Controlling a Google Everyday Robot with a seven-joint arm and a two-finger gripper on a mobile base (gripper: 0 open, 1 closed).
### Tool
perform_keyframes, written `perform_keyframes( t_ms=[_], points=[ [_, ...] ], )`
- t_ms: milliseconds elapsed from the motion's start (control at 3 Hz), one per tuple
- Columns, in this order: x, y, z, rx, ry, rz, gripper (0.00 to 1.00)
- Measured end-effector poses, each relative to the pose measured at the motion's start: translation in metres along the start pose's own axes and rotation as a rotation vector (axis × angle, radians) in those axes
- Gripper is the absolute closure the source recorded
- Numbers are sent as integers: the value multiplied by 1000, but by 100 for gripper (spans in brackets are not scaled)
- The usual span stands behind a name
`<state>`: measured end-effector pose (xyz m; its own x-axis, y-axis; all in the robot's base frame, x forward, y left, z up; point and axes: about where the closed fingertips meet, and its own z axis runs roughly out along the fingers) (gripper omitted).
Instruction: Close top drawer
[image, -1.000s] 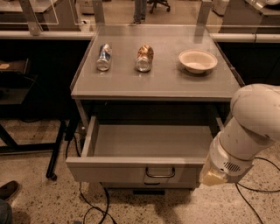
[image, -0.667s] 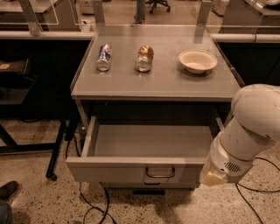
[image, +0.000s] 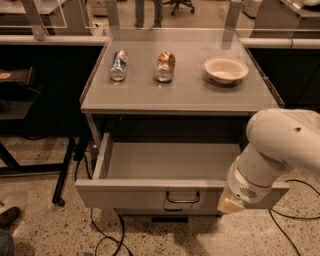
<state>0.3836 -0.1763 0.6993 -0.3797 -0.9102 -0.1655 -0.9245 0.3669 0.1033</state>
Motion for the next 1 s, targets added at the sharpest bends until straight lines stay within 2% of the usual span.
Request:
perform_keyframes(
  t_ms=[333,667,1000],
  points=[
    [-9,-25,14,62,-18,24,100],
    [-13,-52,13,131,-26,37,100],
    [-18,-68,6,169,-36,39,100]
  ],
)
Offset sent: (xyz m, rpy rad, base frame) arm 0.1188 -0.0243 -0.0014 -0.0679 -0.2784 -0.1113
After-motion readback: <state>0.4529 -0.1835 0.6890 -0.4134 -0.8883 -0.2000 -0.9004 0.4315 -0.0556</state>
